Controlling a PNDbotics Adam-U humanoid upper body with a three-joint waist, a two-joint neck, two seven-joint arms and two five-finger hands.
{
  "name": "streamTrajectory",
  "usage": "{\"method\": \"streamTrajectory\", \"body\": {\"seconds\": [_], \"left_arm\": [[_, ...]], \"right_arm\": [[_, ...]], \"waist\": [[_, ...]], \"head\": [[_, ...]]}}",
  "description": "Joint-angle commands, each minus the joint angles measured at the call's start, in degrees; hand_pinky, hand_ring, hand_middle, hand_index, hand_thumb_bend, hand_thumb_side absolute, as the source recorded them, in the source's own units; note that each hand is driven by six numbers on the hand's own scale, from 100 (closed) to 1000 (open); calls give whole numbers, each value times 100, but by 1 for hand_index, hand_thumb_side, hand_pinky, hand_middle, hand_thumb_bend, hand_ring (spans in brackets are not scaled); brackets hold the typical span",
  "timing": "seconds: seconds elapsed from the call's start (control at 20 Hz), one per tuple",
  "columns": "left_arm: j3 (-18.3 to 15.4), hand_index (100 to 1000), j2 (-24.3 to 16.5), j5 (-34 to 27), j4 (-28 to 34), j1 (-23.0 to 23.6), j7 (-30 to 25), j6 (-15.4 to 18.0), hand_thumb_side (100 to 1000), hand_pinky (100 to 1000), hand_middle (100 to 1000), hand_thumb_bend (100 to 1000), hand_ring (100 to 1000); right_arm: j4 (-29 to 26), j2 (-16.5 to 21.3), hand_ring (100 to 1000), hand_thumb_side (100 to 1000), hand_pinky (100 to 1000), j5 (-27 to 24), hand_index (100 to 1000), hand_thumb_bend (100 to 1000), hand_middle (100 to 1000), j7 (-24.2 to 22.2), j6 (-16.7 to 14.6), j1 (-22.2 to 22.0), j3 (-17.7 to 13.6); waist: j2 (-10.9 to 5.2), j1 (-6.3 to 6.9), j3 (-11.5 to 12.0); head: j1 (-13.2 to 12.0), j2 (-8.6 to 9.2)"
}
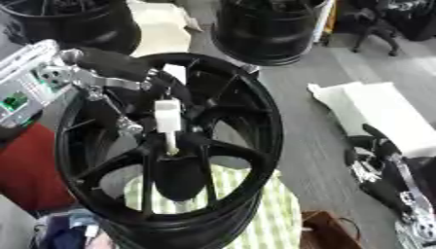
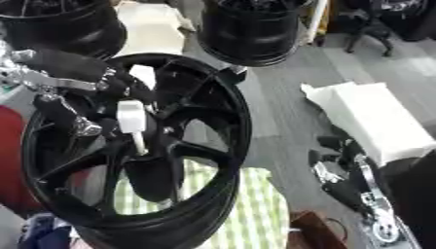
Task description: Pull the pin out of the wheel hub.
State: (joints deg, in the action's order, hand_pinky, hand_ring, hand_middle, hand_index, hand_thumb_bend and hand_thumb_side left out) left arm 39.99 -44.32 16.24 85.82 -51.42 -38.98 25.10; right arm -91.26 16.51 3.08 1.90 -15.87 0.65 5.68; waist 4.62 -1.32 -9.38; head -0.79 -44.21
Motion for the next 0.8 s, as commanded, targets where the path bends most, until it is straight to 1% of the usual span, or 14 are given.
{"method": "streamTrajectory", "body": {"seconds": [0.05, 0.3, 0.55, 0.6, 0.65, 0.7, 0.75, 0.8], "left_arm": [[20, 940, -49, 122, -70, -135, -1299, 1405, 154, 839, 869, 100, 844], [31, 920, -31, 296, -208, -131, -1299, 1523, 150, 800, 829, 100, 784], [32, 884, 1, 304, -278, -138, -1299, 1558, 177, 747, 768, 100, 704], [21, 855, 10, 274, -289, -140, -1299, 1540, 199, 716, 727, 100, 652], [6, 844, 22, 219, -301, -145, -1299, 1505, 214, 706, 710, 100, 634], [-15, 806, 35, 151, -309, -154, -1299, 1452, 258, 681, 652, 100, 591], [-36, 792, 48, 68, -312, -166, -1299, 1385, 272, 673, 632, 100, 579], [-61, 742, 60, -25, -309, -178, -1299, 1308, 319, 643, 569, 100, 532]], "right_arm": [[-51, 137, 839, 385, 697, -31, 951, 254, 745, -22, -13, 48, -6], [-47, 138, 839, 385, 698, -32, 951, 257, 745, -25, -14, 50, -7], [-44, 134, 839, 386, 698, -31, 951, 251, 745, -32, -17, 54, -5], [-43, 134, 839, 387, 698, -32, 951, 250, 745, -32, -17, 54, -6], [-43, 134, 839, 386, 698, -33, 951, 250, 745, -31, -18, 54, -7], [-42, 132, 839, 388, 698, -34, 951, 249, 745, -31, -18, 54, -8], [-42, 131, 839, 388, 698, -34, 951, 249, 745, -32, -19, 56, -8], [-41, 129, 839, 388, 698, -34, 951, 248, 745, -32, -19, 56, -9]], "waist": [[-78, 5, -6], [-79, 10, -3], [-82, 10, -2], [-84, 10, -1], [-85, 9, 0], [-87, 8, 3], [-89, 7, 5], [-91, 6, 6]], "head": [[16, 9], [20, 9], [33, 9], [34, 9], [35, 9], [39, 9], [42, 9], [45, 9]]}}
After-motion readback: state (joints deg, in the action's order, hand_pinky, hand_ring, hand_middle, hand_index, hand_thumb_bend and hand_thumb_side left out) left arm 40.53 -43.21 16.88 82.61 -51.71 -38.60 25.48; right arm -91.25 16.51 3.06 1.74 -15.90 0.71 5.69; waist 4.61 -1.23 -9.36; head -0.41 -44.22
